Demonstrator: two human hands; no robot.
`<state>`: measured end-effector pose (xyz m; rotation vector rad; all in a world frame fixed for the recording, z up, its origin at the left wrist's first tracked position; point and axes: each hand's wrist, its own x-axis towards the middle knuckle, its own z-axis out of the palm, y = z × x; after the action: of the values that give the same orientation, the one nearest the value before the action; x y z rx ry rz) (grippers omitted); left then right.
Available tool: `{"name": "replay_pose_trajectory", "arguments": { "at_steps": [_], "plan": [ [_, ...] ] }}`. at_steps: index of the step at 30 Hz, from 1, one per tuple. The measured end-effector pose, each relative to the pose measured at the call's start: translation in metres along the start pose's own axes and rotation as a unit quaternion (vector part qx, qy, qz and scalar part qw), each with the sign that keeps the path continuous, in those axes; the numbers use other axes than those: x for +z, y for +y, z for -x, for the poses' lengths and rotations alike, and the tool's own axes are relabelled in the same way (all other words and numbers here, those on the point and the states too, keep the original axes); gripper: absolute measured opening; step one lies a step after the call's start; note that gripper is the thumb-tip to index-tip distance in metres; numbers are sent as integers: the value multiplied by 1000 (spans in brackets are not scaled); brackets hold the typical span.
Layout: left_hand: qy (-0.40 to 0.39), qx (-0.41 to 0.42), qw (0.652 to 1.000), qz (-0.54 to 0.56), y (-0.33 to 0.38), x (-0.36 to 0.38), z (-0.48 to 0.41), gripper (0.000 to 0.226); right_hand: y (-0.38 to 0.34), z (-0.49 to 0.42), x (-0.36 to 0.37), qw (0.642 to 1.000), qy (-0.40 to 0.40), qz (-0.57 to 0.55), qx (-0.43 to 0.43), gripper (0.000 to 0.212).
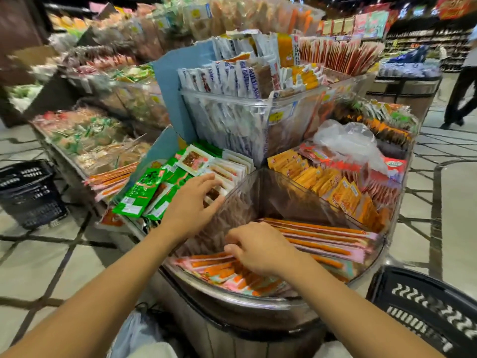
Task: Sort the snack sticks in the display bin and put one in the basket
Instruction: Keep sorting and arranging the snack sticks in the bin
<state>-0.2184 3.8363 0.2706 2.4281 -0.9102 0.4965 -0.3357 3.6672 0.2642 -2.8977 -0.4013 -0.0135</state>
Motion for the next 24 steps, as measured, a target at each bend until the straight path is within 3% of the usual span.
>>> {"name": "replay_pose_trajectory", "arguments": {
  "at_steps": [8,20,24],
  "plan": [
    [13,4,1000,10,-6,8,-1,42,-8,-17,20,993,-73,-73,-59,32],
    [18,3,1000,22,-7,8,0,44,-4,-15,21,990,-49,-110,-78,22],
    [15,-4,1000,25,-5,6,0,50,-7,-12,15,987,-8,-146,-74,17]
  ]
}}
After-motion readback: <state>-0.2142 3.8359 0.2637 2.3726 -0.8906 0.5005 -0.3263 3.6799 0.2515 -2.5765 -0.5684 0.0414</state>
